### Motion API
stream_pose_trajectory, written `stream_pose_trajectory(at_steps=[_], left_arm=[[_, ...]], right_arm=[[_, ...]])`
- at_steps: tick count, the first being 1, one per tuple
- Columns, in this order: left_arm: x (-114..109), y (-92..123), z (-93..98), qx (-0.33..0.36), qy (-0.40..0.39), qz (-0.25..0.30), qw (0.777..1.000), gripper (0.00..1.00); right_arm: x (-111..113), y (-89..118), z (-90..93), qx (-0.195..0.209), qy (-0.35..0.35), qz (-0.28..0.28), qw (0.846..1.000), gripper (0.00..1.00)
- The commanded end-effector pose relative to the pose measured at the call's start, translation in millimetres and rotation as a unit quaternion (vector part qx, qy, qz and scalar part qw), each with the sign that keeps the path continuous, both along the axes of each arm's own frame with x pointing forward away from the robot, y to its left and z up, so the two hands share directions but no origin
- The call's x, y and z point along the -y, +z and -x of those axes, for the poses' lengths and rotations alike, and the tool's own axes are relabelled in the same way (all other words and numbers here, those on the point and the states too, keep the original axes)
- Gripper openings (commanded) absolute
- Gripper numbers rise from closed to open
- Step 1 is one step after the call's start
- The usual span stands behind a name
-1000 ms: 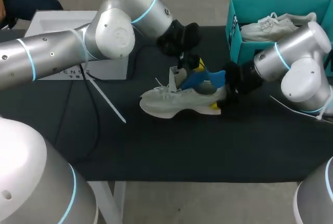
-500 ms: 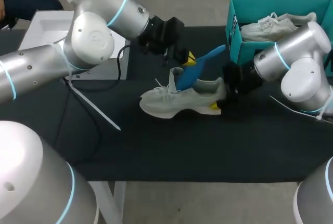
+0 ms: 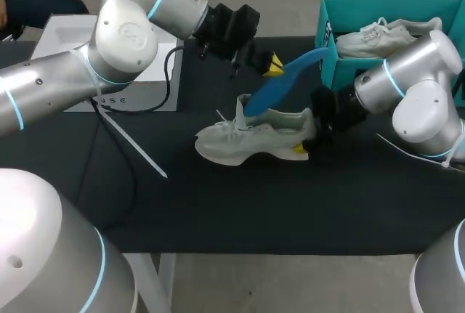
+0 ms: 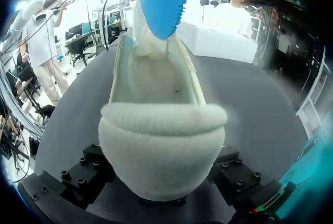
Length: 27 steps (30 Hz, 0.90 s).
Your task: Take the shoe out of the shoebox, open the shoe tongue, remove and reinsert the insole, then place the shoe into the shoebox
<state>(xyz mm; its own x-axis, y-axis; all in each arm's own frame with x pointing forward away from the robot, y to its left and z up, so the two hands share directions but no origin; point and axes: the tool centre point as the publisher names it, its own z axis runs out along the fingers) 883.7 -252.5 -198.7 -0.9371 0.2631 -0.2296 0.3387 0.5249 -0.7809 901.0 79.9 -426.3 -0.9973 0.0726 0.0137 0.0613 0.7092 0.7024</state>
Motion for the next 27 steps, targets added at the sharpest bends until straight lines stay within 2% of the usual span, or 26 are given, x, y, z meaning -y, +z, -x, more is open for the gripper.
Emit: stream_pose_trajectory(at_steps=[1, 16, 17, 18, 20, 21, 27], left_arm=[[3, 1, -3.6, -0.001, -0.003, -0.003, 1.0, 0.0], [3, 1, -3.6, -0.001, -0.003, -0.003, 1.0, 0.0], [5, 5, 0.0, -0.005, -0.004, -0.001, 1.0, 0.0], [12, 14, 8.7, -0.031, -0.007, 0.032, 0.999, 0.0], [21, 28, 21.2, -0.051, -0.012, 0.049, 0.997, 0.0], [25, 36, 27.5, -0.065, -0.012, 0.075, 0.995, 0.0], [46, 72, 61.9, -0.114, -0.029, 0.122, 0.986, 0.0]], right_arm=[[-2, -4, -0.7, 0.0, 0.0, 0.001, 1.0, 0.0], [-2, -4, -0.7, 0.0, 0.0, 0.001, 1.0, 0.0], [-2, -4, -0.7, 0.0, 0.0, 0.001, 1.0, 0.0], [-2, -4, -0.7, 0.0, 0.0, 0.001, 1.0, 0.0], [-2, -4, -0.7, 0.0, 0.0, 0.001, 1.0, 0.0], [-2, -4, -0.7, 0.0, 0.0, 0.001, 1.0, 0.0], [-2, -4, -0.7, 0.0, 0.0, 0.001, 1.0, 0.0]])
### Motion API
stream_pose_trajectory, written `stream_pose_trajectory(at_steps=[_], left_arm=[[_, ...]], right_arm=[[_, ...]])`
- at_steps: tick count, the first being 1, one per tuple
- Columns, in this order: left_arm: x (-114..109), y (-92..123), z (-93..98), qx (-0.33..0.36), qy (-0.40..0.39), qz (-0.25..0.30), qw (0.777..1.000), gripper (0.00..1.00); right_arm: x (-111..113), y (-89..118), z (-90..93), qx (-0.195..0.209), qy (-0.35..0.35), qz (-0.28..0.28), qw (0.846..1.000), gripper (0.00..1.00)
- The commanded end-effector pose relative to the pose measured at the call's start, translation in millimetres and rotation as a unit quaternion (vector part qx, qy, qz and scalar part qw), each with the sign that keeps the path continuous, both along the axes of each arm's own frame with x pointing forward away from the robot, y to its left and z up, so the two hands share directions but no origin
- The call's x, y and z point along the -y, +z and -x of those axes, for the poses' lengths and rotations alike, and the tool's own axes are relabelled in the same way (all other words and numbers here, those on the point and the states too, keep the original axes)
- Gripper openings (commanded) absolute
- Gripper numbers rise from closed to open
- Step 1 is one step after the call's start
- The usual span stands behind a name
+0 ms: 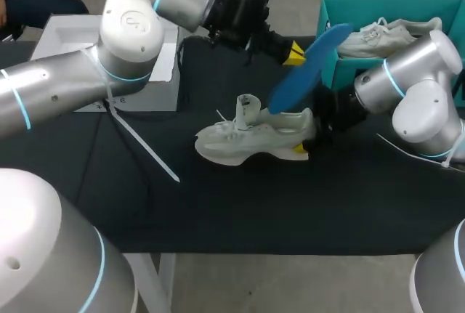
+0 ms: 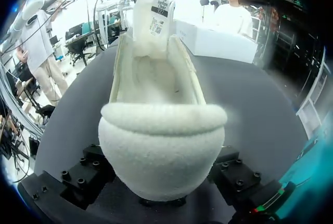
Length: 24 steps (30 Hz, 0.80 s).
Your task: Take the shoe out of the shoebox, open the shoe tongue, remove and reinsert the insole, then place the shoe into the shoebox
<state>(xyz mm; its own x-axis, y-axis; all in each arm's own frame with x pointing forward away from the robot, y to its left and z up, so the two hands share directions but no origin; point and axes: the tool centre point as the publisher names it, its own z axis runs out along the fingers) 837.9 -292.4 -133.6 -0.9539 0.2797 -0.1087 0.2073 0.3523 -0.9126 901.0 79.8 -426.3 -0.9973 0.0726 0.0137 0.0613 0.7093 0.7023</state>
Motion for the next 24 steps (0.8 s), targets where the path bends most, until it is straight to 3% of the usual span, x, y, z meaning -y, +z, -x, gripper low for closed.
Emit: stream_pose_trajectory(at_steps=[1, 10, 16, 24], left_arm=[[10, 12, 24.4, -0.036, -0.011, 0.038, 0.999, 0.0], [11, 46, 80.3, -0.102, -0.051, 0.113, 0.987, 0.0], [-1, 67, 117.6, -0.172, -0.099, 0.166, 0.966, 0.0], [-23, 92, 168.1, -0.252, -0.135, 0.192, 0.939, 0.0]], right_arm=[[-2, -4, -0.7, 0.0, 0.0, 0.001, 1.0, 0.0], [-2, -4, -0.7, 0.0, 0.0, 0.001, 1.0, 0.0], [-2, -4, -0.7, 0.0, 0.0, 0.001, 1.0, 0.0], [-2, -4, -0.7, 0.0, 0.0, 0.001, 1.0, 0.0]])
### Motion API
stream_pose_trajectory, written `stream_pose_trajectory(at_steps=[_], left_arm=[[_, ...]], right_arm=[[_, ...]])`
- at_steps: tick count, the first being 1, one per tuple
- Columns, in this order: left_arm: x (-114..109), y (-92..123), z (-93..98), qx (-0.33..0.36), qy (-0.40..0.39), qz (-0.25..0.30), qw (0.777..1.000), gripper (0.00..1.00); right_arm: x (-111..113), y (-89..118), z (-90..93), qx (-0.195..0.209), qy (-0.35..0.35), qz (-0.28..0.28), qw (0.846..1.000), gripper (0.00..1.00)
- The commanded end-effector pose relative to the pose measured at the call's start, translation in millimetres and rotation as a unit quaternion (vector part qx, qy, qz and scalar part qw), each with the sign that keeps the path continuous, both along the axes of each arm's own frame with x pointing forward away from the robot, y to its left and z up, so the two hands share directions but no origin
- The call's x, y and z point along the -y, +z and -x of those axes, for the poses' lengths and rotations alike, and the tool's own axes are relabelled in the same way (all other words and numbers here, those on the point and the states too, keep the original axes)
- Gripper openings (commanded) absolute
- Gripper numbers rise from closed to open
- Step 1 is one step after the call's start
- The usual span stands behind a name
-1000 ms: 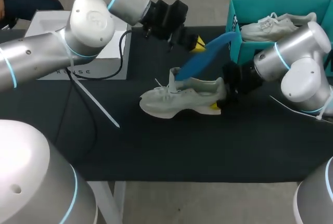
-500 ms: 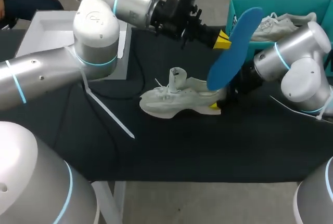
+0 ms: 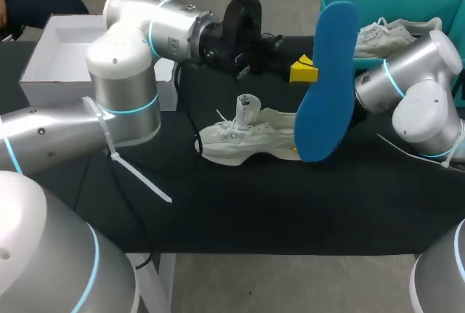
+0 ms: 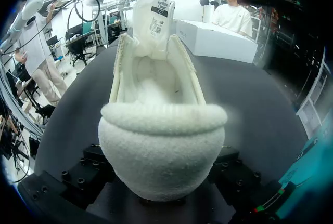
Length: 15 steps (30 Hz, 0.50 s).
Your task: Take the shoe out of the shoebox, open the shoe tongue, remove and reinsert the insole, then place the shoe into the shoebox
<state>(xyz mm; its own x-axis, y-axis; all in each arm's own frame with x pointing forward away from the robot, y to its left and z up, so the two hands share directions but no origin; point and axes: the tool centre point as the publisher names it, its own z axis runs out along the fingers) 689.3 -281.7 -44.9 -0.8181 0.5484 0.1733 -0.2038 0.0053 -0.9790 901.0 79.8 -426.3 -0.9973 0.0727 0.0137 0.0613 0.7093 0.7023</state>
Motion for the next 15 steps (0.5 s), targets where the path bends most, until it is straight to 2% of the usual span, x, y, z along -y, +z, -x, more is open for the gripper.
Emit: stream_pose_trajectory(at_steps=[1, 15], left_arm=[[-16, 3, 23.7, -0.026, -0.005, 0.01, 1.0, 0.0], [-46, 5, 63.0, -0.078, -0.027, -0.004, 0.997, 0.0]], right_arm=[[-2, -4, -0.7, 0.0, 0.0, 0.001, 1.0, 0.0], [-2, -4, -0.7, 0.0, 0.0, 0.001, 1.0, 0.0]])
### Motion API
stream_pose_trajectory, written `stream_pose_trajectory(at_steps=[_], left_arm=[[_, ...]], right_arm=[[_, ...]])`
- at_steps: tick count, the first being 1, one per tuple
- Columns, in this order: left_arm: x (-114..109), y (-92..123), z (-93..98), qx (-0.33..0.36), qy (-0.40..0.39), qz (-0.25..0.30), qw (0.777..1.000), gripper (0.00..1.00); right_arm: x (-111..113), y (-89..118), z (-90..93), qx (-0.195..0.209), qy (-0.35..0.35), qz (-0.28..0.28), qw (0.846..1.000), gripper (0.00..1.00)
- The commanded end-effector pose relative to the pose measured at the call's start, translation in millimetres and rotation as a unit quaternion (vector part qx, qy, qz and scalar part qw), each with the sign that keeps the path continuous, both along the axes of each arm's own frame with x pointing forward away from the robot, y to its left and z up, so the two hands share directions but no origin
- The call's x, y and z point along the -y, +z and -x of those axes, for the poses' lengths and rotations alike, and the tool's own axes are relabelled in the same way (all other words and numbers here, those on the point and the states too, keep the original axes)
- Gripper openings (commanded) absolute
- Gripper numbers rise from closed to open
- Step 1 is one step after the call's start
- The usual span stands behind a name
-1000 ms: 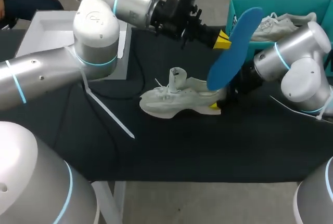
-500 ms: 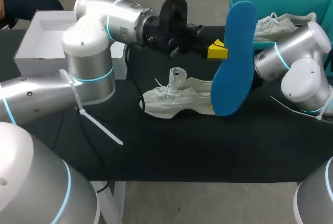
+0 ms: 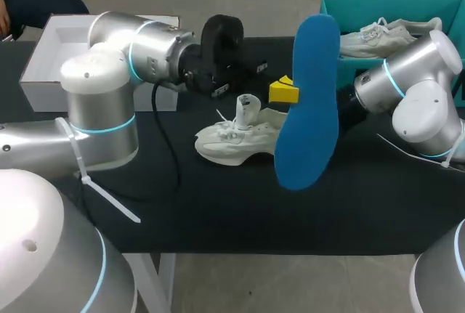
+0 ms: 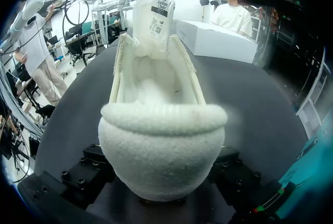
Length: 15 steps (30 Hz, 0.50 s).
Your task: Take the shoe out of the shoebox, open the shoe tongue, remove and reinsert the insole, then place the shoe into the shoebox
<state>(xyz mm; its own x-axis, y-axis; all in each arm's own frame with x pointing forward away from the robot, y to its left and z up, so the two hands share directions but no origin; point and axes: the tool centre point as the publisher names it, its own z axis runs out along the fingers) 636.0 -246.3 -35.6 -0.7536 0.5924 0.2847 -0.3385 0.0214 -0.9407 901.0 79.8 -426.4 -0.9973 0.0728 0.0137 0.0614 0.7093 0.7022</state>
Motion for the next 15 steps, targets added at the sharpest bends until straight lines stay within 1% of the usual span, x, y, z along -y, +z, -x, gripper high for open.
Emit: stream_pose_trajectory(at_steps=[1, 4, 11, 15], left_arm=[[-12.7, -5.0, 12.1, -0.008, -0.001, -0.012, 1.0, 0.0], [-17.6, -4.7, 16.0, -0.007, 0.002, -0.017, 1.0, 0.0], [-20.8, -3.3, 19.6, -0.013, -0.006, 0.008, 1.0, 0.0], [-21.6, -3.9, 22.1, -0.02, -0.013, 0.0, 1.0, 0.0]], right_arm=[[-1.6, -4.2, -0.7, 0.0, 0.0, 0.001, 1.0, 0.0], [-1.6, -4.2, -0.7, 0.0, 0.0, 0.001, 1.0, 0.0], [-1.6, -4.2, -0.7, 0.0, 0.0, 0.001, 1.0, 0.0], [-1.6, -4.2, -0.7, 0.0, 0.0, 0.001, 1.0, 0.0]])
